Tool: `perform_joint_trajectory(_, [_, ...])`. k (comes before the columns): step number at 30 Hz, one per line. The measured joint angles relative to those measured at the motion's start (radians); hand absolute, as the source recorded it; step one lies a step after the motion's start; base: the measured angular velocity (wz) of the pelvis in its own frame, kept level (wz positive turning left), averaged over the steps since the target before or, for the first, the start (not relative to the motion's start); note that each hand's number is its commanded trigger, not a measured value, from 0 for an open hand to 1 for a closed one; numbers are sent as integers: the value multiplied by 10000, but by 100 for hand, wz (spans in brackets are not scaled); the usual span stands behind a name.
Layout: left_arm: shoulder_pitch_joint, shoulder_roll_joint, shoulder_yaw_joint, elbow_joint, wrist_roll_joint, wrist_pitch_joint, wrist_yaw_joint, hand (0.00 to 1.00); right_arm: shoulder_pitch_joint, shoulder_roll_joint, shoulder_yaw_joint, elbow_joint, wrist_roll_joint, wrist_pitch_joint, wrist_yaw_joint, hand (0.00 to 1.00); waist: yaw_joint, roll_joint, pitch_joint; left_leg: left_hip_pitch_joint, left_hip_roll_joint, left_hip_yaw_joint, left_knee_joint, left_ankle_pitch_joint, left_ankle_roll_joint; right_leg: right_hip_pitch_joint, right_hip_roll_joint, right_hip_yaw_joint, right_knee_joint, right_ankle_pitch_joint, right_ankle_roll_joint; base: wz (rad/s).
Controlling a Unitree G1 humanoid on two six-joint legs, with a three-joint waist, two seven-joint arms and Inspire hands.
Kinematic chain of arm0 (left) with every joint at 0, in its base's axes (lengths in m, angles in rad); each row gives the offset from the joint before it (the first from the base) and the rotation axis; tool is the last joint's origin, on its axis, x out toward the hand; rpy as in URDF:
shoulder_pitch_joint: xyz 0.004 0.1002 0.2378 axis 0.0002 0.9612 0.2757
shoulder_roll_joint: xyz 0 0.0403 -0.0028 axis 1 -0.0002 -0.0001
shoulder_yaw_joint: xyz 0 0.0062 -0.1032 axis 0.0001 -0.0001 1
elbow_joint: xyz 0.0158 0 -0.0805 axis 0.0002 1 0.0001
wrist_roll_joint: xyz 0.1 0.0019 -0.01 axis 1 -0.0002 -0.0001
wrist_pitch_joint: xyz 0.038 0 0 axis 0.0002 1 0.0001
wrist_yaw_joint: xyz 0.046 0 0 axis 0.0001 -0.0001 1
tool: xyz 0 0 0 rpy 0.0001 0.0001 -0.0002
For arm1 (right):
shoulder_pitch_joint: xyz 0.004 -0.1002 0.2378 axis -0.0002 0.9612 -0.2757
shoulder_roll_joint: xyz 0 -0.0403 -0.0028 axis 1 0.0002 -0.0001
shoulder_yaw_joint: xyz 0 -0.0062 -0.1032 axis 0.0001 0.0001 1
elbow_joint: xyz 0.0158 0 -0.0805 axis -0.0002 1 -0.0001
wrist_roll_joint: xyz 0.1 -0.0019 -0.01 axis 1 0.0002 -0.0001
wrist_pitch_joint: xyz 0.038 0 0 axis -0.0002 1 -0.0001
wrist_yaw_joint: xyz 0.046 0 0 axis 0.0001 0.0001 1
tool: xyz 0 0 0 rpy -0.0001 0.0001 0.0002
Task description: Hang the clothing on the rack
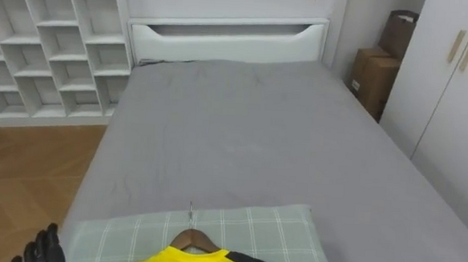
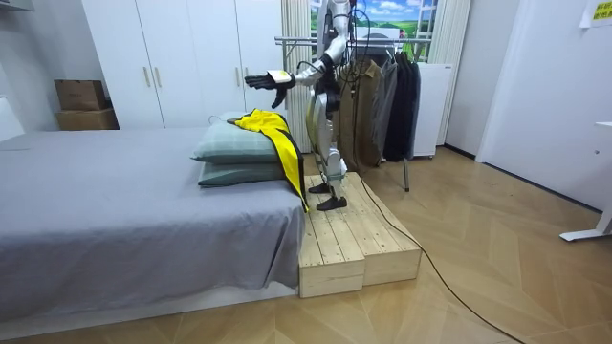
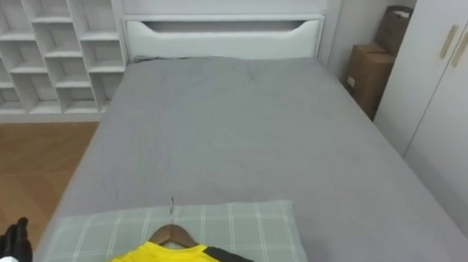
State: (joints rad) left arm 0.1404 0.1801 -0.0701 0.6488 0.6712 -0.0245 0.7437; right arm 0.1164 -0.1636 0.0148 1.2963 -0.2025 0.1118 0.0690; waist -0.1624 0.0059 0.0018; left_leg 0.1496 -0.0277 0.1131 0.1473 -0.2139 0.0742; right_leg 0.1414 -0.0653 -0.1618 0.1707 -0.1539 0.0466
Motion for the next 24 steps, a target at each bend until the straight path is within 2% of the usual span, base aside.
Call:
perform_joint_trajectory(9, [-87,-29,-410,-12,898,143,-534,0,17,32,3,-31,-64,139,-6,0,-19,19,-7,2,59,389,-127,0,-1,-214,88,495,-1,6,-9,-13])
perform_joint_trajectory(15, [-533,-47,-732,26,1174,359,-766,0,32,44,20,-40,-43,213,-24,0,-101,29,2,1,62,487,-160,-1,-1,-238,110,685,-4,9,-12,-5])
perform_joint_trajectory(20, [-685,-120,-737,139,1176,604,-879,0,37,44,22,-113,-44,242,-23,0,-339,46,0,-69,74,525,-175,-1,-3,-388,135,788,4,11,-14,-1])
perform_joint_trajectory(24, [-863,-120,-702,314,1178,697,-925,0,29,43,13,-112,-70,427,-21,0,-508,48,0,-199,80,530,-166,2,-8,-464,138,784,12,15,-20,0])
